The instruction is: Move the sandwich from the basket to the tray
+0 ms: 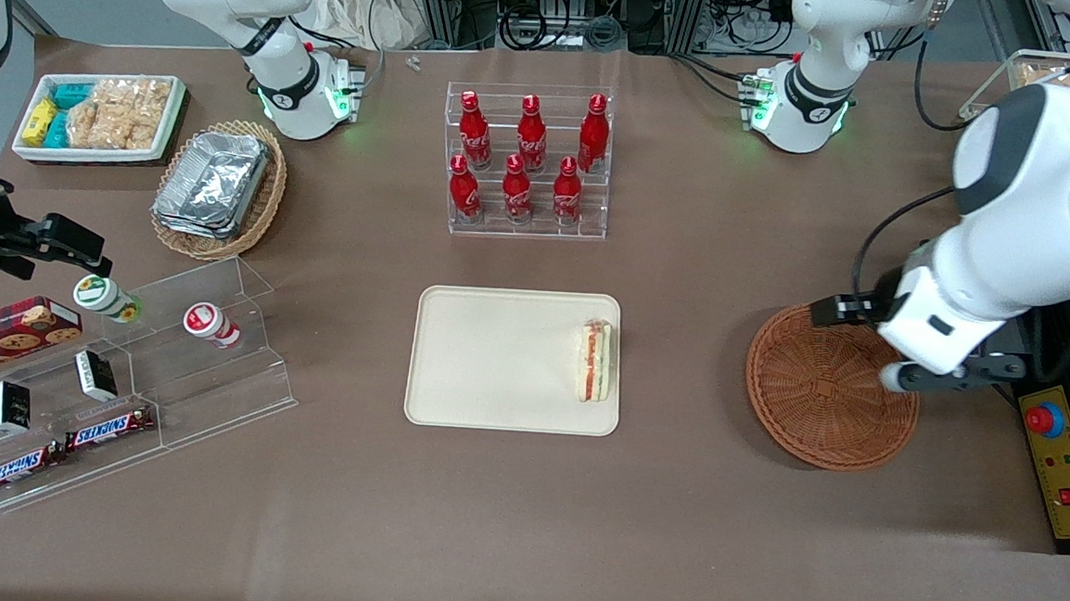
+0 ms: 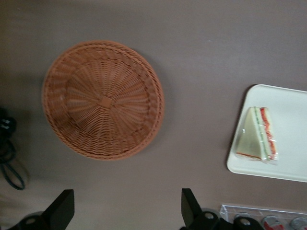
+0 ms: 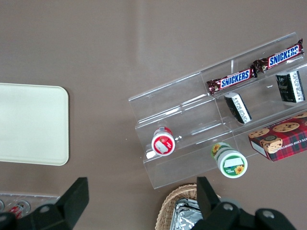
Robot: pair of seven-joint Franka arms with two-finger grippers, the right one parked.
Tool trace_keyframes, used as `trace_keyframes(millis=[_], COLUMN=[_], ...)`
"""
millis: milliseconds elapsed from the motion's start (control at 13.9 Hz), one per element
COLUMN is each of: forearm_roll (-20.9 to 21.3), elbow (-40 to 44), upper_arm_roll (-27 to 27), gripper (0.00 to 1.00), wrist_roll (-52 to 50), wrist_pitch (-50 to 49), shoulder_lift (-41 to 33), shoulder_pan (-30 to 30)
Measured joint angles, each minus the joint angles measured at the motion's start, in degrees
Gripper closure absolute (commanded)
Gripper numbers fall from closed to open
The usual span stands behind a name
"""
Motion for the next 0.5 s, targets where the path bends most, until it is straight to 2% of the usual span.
trace_keyframes(millis=[503], forearm_roll=[-0.45], elbow=[-3.01], upper_arm_roll=[2.37], gripper=[0.0], wrist_roll=[13.45], wrist_pitch=[2.05], shoulder_lift=[-1.99], shoulder_pan=[3.15])
